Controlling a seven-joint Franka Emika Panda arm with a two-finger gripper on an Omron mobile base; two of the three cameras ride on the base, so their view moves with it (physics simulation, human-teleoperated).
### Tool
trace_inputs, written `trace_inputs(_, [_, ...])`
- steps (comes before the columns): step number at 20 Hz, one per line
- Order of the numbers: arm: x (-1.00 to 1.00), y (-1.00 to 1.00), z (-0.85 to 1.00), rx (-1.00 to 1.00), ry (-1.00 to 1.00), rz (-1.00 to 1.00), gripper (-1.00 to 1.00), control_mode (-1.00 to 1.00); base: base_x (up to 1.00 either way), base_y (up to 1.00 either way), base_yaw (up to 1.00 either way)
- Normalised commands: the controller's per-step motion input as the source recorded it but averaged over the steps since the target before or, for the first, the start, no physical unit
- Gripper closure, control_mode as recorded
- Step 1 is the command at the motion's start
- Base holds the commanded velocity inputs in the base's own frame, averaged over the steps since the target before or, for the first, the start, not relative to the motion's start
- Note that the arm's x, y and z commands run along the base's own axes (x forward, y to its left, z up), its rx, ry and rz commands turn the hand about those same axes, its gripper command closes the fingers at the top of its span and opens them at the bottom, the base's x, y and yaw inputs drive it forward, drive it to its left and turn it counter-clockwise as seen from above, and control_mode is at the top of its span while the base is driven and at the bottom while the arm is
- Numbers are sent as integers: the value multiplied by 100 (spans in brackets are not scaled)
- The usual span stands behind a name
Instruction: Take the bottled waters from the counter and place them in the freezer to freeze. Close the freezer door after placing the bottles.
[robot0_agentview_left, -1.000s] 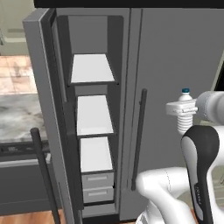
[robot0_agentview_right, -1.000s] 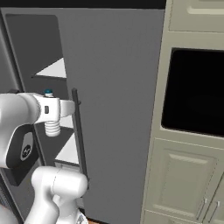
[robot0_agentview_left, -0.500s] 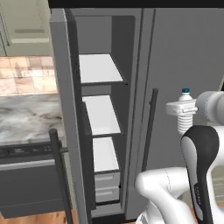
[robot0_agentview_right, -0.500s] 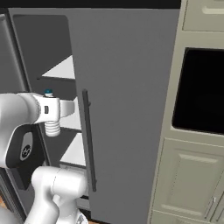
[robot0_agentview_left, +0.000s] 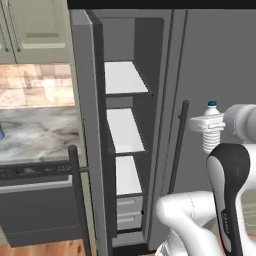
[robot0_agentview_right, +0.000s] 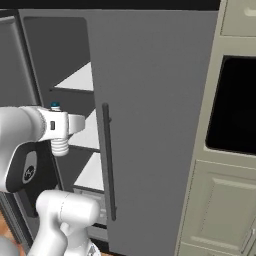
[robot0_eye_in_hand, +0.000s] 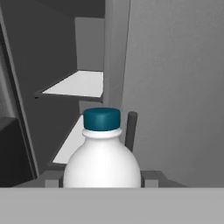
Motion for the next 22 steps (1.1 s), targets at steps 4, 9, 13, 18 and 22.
trace_inputs(4, [0, 0, 0, 0, 0, 0, 100, 100, 0, 31, 15])
trace_inputs(9, [0, 0, 0, 0, 0, 0, 100, 100, 0, 48, 17])
trace_inputs(13, [0, 0, 0, 0, 0, 0, 100, 100, 0, 38, 19])
trace_inputs(18, [0, 0, 0, 0, 0, 0, 100, 100, 3, 15, 13])
trace_inputs(22, [0, 0, 0, 0, 0, 0, 100, 100, 6, 0, 5])
